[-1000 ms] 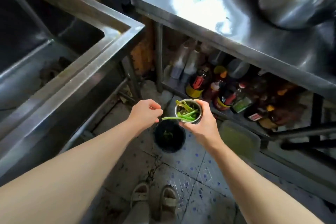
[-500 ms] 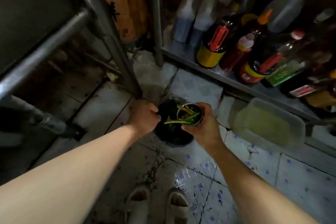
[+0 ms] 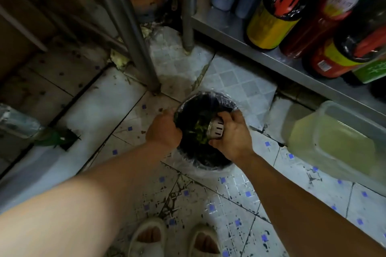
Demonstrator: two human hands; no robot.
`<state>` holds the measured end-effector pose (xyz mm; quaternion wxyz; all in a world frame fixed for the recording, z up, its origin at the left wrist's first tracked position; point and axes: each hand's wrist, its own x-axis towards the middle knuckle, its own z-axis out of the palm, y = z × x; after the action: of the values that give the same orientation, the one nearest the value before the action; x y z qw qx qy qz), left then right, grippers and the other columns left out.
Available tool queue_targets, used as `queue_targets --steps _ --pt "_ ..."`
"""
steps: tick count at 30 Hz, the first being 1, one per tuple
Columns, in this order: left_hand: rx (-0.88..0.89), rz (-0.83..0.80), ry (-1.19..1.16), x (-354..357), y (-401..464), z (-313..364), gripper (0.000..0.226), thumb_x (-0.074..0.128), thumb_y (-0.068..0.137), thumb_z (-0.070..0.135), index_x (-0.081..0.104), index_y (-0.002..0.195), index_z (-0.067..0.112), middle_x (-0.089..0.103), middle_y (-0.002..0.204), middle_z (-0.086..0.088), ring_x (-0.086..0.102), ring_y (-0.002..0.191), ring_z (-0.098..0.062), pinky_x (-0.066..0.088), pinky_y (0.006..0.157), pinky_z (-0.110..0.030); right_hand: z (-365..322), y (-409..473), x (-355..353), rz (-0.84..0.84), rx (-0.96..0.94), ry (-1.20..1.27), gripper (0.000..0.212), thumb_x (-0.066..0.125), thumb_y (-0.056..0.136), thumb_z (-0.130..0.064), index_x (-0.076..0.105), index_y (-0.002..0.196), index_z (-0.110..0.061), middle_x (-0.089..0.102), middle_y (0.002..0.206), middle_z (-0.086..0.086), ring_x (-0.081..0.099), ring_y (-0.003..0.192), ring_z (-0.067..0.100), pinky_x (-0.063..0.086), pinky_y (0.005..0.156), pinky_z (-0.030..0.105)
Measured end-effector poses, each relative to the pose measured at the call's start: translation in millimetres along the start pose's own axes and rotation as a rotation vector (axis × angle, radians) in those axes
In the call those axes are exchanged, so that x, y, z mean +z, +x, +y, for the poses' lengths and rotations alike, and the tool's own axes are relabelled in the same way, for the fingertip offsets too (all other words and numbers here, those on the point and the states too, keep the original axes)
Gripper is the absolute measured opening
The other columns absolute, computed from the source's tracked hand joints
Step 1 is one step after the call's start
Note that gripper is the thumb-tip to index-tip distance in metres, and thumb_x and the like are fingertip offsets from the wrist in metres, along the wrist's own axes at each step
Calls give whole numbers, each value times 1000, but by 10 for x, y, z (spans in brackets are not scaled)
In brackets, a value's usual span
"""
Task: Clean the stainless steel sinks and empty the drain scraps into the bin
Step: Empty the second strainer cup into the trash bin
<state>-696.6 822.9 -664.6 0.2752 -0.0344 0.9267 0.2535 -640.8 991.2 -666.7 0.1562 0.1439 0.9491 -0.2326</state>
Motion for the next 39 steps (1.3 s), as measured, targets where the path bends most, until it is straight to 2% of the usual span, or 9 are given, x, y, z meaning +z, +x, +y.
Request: queue_targets --steps 4,8,12,15,23,30,34,37,39 --pt "-28 26 -28 53 100 -48 30 59 89 13 52 117 5 60 114 -16 58 105 -33 46 82 -34 -10 58 61 -8 -58 -211 80 78 69 -45 42 136 -20 46 131 8 46 118 28 38 101 35" --pt "-77 8 -9 73 167 -61 19 58 90 11 55 107 2 61 109 -17 58 100 -30 41 74 -29 -88 87 143 202 -110 -155 75 80 68 -38 47 131 -13 54 123 13 50 112 33 40 95 41" --pt "-117 -57 7 82 222 -28 22 58 89 10 55 107 -2 60 112 -19 57 103 -33 43 76 -31 -22 83 263 -152 -160 -433 63 64 83 -37 38 137 -17 46 130 14 44 117 33 36 96 39" --pt "-125 -98 28 102 245 13 23 58 87 8 57 103 -8 60 112 -23 58 103 -35 46 79 -34 14 104 272 3 -132 -422 70 74 74 -37 44 131 -11 49 122 18 48 109 36 40 90 41" --pt "-144 -84 62 206 207 27 30 58 88 8 51 114 -5 56 120 -21 55 110 -34 46 85 -35 97 -4 281 -188 -178 -587 71 65 81 -36 31 139 -14 45 130 16 43 117 33 34 96 38" --pt "-84 -91 39 29 143 23 55 62 89 31 42 131 1 50 132 -18 51 119 -32 45 96 -39 -177 12 93 253 -164 -211 67 80 66 -29 51 122 -7 57 115 17 52 104 35 43 89 43" --pt "-84 -50 74 -145 97 47 48 62 88 27 43 126 4 46 130 -18 50 117 -34 45 95 -45 -152 -29 106 17 -119 -471 67 75 72 -29 43 128 -8 55 117 19 52 107 34 42 91 40" --pt "-112 -71 116 -237 58 50 53 64 86 24 41 130 5 45 132 -19 47 120 -35 45 97 -46 -201 -118 96 47 -65 -384 75 92 37 -28 59 100 -3 62 87 19 60 77 35 50 67 37" --pt "-104 -106 123 -291 1 88 59 65 85 24 38 134 4 44 134 -20 45 122 -36 44 99 -47 -246 -179 88 130 -62 -259 71 92 38 -24 59 97 -3 62 88 19 60 75 36 50 66 39"
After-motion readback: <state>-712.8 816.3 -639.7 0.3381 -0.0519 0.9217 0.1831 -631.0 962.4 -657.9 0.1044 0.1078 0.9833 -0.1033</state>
